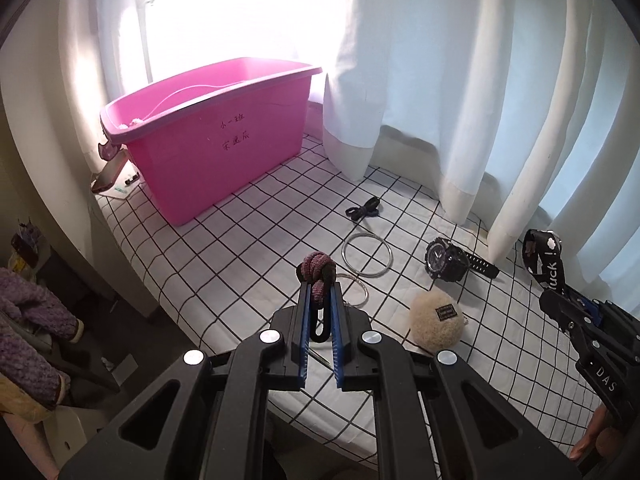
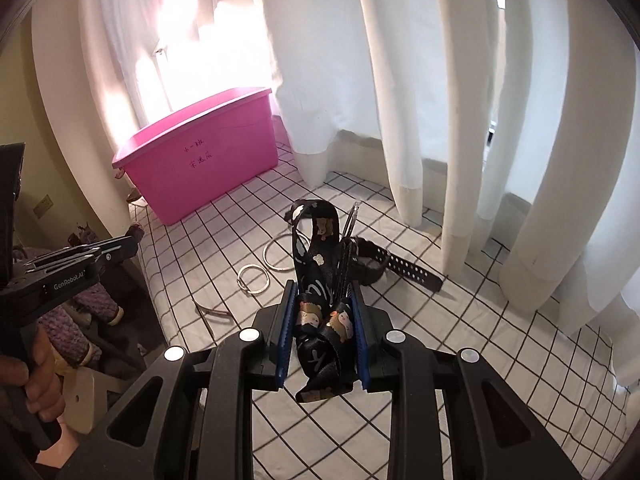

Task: Organize jewelry
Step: 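Carry both items over the pink tub and open both grippers to release them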

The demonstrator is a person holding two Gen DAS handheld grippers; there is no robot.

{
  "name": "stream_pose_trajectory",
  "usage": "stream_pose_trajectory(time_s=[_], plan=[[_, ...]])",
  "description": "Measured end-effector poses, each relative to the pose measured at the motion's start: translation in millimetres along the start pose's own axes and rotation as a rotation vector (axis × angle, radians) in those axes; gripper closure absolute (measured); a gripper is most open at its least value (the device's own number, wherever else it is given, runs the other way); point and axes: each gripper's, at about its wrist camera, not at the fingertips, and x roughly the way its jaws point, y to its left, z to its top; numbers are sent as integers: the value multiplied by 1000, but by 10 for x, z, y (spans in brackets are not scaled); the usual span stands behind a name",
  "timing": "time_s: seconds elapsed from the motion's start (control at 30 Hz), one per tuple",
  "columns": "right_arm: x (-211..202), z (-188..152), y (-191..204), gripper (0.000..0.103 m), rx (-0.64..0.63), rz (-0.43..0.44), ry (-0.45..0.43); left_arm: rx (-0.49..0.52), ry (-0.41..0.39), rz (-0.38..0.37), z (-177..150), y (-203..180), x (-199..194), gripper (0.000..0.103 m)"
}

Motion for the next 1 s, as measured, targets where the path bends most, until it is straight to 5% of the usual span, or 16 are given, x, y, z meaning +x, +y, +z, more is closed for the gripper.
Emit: stream_pose_trajectory(time_s=[0.67, 1.0], plan=[[1039, 1749, 1494, 78, 38, 0, -123, 189, -79, -101, 1671, 1253, 462, 93], [1637, 2512, 1941, 78, 52, 42, -115, 184, -63, -93, 2254, 1916, 927, 93]])
